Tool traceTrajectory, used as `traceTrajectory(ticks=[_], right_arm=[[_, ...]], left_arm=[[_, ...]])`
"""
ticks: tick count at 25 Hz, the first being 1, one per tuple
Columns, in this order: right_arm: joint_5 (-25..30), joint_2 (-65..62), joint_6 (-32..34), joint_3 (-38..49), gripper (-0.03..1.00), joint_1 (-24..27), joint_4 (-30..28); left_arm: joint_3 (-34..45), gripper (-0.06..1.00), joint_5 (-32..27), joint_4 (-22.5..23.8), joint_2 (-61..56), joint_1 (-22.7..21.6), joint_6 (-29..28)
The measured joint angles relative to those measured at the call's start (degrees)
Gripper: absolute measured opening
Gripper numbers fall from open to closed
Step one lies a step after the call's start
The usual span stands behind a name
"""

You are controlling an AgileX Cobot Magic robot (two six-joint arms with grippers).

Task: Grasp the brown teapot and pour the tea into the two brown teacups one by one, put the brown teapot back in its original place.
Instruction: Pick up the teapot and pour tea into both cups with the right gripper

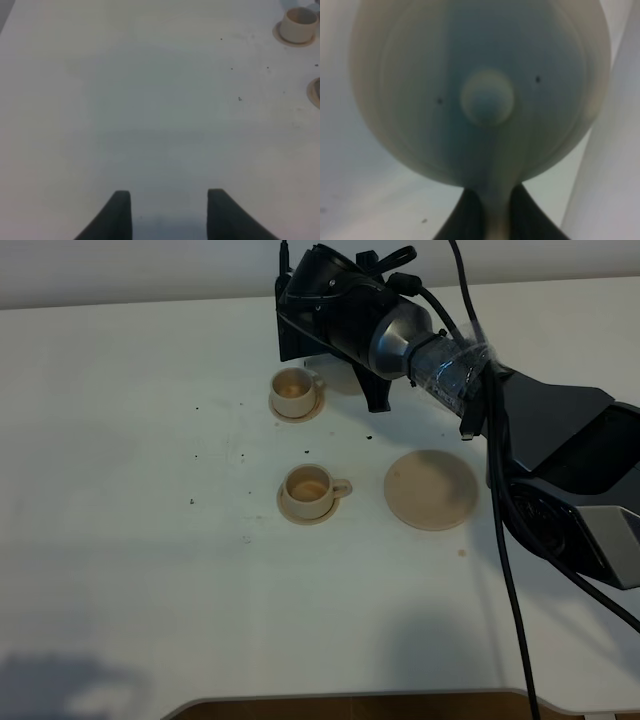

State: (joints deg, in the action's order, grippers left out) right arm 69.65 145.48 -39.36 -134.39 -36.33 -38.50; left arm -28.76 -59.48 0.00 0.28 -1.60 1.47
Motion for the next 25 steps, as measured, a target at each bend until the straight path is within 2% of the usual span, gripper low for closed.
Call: traceTrajectory(ticks=[12, 25], right_arm=[[-0.06, 0.81, 0.45, 0.00, 0.12, -1.14, -6.61], [-0.61, 1.06, 0.45, 0.00, 0.12, -2.82, -10.57]], left_arm=[[0.00, 0.37, 0.00, 0.00, 0.00, 0.00, 0.00], [0.00, 0.37, 0.00, 0.00, 0.00, 0.00, 0.00]])
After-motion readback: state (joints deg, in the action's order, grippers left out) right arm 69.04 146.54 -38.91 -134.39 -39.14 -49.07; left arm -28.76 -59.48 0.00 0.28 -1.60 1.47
